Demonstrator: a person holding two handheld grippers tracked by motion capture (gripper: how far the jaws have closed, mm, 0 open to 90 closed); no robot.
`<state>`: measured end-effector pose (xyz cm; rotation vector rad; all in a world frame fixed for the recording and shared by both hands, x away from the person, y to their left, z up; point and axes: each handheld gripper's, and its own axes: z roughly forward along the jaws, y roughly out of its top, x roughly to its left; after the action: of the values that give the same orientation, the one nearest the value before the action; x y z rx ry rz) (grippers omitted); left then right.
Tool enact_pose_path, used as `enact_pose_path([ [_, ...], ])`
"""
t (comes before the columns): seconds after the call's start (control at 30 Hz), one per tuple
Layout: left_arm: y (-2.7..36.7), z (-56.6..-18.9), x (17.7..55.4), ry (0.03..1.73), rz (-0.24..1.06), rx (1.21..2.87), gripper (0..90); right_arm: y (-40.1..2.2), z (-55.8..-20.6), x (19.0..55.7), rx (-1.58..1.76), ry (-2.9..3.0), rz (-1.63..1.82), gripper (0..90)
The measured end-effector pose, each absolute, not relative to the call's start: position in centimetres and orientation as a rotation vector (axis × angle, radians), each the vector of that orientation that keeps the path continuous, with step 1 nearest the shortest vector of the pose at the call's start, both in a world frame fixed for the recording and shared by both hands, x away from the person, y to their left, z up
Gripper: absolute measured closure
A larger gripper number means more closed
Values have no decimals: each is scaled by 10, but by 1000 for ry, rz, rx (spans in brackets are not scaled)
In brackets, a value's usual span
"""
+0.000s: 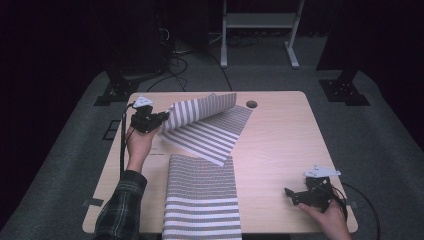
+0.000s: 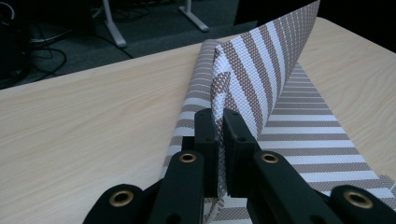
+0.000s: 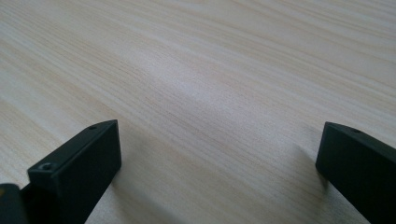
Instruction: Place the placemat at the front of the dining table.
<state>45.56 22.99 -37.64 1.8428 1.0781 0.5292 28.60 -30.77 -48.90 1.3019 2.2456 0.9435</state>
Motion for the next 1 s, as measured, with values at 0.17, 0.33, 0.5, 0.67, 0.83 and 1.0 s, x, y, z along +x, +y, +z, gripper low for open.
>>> enact_pose_path([
  [0.17, 242, -378, 454, 1107, 548, 1836, 862, -308, -489, 286, 1302, 2245, 943, 0],
  [0.33, 257, -382, 453, 1152, 565, 1808, 861, -307, -489, 286, 1305, 2243, 943, 0],
  [0.5, 273, -387, 451, 1199, 582, 1782, 860, -307, -489, 286, 1304, 2243, 943, 0],
  [0.67, 286, -395, 449, 1243, 597, 1782, 858, -307, -489, 286, 1304, 2243, 943, 0],
  [0.83, 297, -402, 446, 1281, 616, 1781, 854, -307, -489, 286, 1306, 2241, 942, 0],
  [1.0, 307, -408, 444, 1317, 621, 1778, 845, -307, -489, 286, 1306, 2241, 943, 0],
])
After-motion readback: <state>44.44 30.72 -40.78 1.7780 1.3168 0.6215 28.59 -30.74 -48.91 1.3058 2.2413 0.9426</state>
